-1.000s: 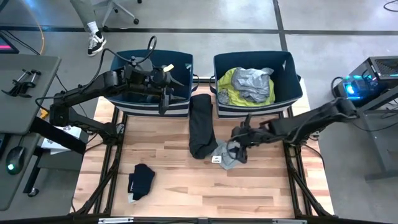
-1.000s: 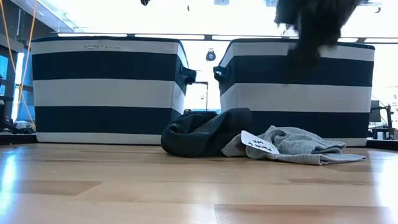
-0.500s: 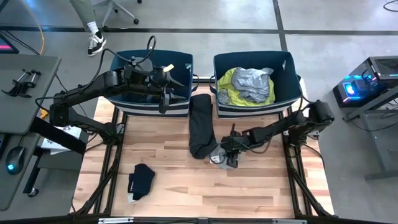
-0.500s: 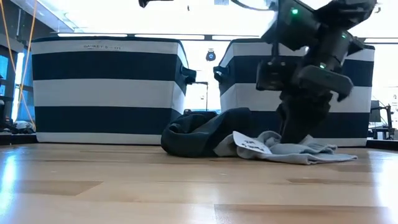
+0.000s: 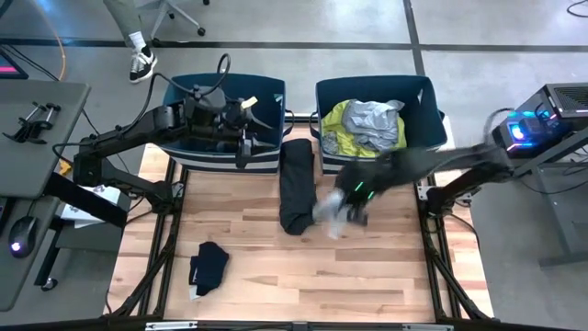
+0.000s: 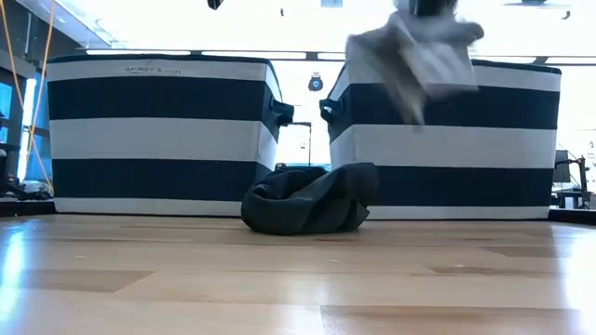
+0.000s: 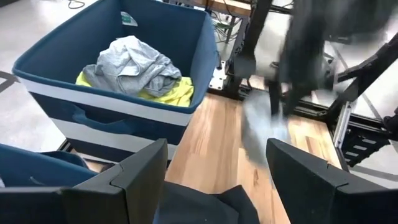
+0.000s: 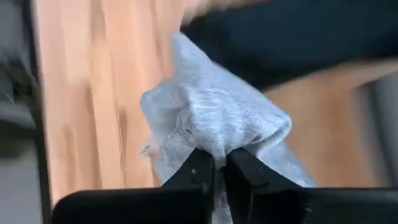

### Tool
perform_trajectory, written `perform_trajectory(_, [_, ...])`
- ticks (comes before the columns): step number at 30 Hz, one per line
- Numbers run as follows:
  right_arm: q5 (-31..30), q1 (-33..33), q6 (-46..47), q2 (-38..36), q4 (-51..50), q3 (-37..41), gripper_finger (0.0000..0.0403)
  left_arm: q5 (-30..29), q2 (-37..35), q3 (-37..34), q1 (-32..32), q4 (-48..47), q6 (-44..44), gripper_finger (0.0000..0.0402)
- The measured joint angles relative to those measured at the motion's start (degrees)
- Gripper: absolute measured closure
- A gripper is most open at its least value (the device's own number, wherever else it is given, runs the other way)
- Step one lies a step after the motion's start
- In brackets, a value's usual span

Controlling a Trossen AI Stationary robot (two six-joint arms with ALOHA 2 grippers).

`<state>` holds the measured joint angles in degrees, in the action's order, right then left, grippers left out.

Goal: Sort clothes
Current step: Put the gray shorts into the right blue laundry bin, then put the black shorts into the left blue laundry bin

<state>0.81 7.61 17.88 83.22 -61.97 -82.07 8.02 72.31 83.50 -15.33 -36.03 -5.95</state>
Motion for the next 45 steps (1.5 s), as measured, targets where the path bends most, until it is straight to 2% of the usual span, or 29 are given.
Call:
perform_trajectory(2, [-5.07,-2.64,-1.06,-2.51,-4.82,-7.16,0.0399,-0.22,0.00,0.00,0.40,0.04,0.01,0.0145])
perform_trajectory(5, [-17.43,-7.08,-1.95,-4.32,-8.80,-16.31,0.0399,-0.26,0.00,0.00,0.65,0.43,-0.01,0.0145])
perform_trajectory(8, [-29.35,-13.47,-3.40,-5.24,-13.33,-24.27,0.0400,-1.05,-0.02,0.00,0.87,0.42,0.01,0.0145])
perform_trajectory(10, [-33.88,-19.18,-5.11,-5.42,-15.75,-27.34,0.0400,-1.12,-0.02,0.00,0.92,0.41,0.00,0.0145])
perform_trajectory(12, [-32.90,-25.80,-7.64,-5.37,-15.60,-27.89,0.0400,-1.13,-0.02,0.00,0.92,0.42,0.01,0.0145])
perform_trajectory(14, [-27.58,-32.58,-9.23,-5.22,-14.63,-26.03,0.0400,-1.17,-0.02,0.00,0.92,0.41,0.01,0.0145])
perform_trajectory(17, [-19.48,-41.19,-10.01,-4.32,-12.20,-19.21,0.0400,-1.24,-0.02,0.00,0.92,0.41,0.01,0.0145])
perform_trajectory(19, [-16.68,-45.34,-10.12,-3.61,-9.84,-12.65,0.0400,-1.32,-0.02,0.00,0.92,0.39,0.00,0.0145])
perform_trajectory(24, [-14.86,-50.35,-8.37,-0.40,2.78,6.78,0.0383,-1.32,-0.02,0.00,0.95,0.33,-0.01,0.0145])
perform_trajectory(26, [-13.81,-51.82,-5.76,1.19,7.28,12.94,0.0363,-1.37,-0.02,0.00,1.15,0.13,-0.01,0.0145])
perform_trajectory(29, [-11.71,-53.95,-2.20,3.77,10.70,17.86,0.0319,-1.35,-0.02,0.00,1.27,-0.33,-0.43,0.0145])
perform_trajectory(33, [-10.12,-55.53,-1.36,4.12,7.31,16.58,0.0249,-1.37,-0.02,0.00,1.31,-1.39,-1.10,0.0145])
perform_trajectory(37, [-10.58,-55.21,-0.12,1.48,-0.27,9.02,0.0202,-1.37,-0.02,0.00,1.49,-2.39,-1.08,0.0145])
perform_trajectory(42, [-10.36,-52.79,1.95,-2.97,-5.78,-2.38,0.0177,-1.37,-0.02,0.00,1.49,-2.36,-0.87,0.0145])
perform_trajectory(45, [-9.38,-47.52,2.83,-6.04,-5.38,-5.90,0.0176,-1.36,-0.02,0.00,1.49,-2.37,-0.40,0.0145])
